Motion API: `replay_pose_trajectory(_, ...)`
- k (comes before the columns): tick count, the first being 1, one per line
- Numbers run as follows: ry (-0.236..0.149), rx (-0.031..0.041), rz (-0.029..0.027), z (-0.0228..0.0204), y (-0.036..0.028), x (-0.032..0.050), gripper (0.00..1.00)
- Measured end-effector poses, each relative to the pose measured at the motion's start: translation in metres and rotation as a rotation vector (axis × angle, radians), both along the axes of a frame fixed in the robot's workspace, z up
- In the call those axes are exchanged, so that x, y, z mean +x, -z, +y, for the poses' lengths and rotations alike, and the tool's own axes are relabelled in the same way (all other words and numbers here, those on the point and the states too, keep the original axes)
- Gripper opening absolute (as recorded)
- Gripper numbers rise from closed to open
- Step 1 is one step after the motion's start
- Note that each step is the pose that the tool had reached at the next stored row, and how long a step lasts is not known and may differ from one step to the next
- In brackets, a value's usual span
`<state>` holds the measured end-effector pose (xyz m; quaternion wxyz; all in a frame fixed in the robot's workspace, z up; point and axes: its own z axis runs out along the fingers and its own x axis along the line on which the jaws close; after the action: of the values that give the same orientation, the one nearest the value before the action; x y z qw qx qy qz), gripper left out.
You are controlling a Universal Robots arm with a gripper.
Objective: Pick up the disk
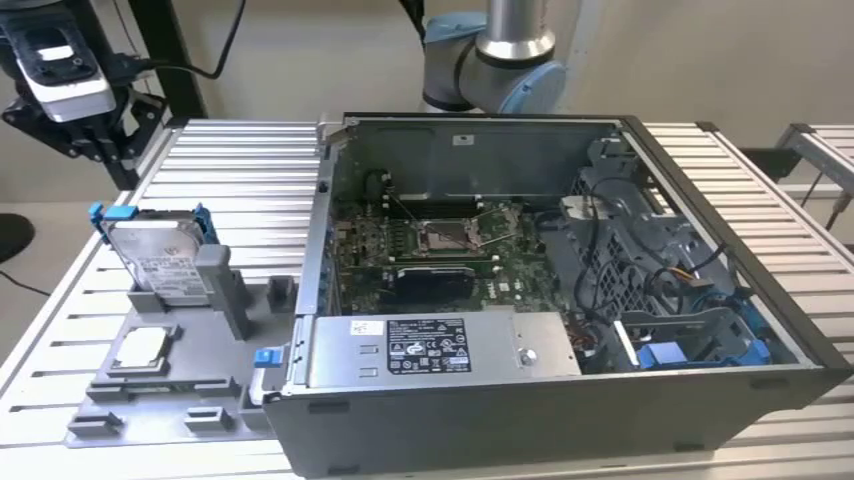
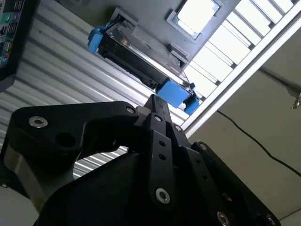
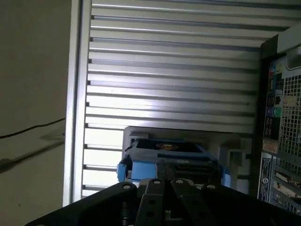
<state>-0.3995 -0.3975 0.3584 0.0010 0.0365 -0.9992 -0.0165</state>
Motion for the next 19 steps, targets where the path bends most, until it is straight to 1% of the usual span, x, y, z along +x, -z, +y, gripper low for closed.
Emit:
replay_pose_trajectory(10, -0.177, -0.0114, -0.0002, 0.0, 0.0, -0.0008, 0.0)
replay_pose_trajectory(19, -0.341, -0.0134, -0.0011, 0.0, 0.0, -0.0008, 0.0)
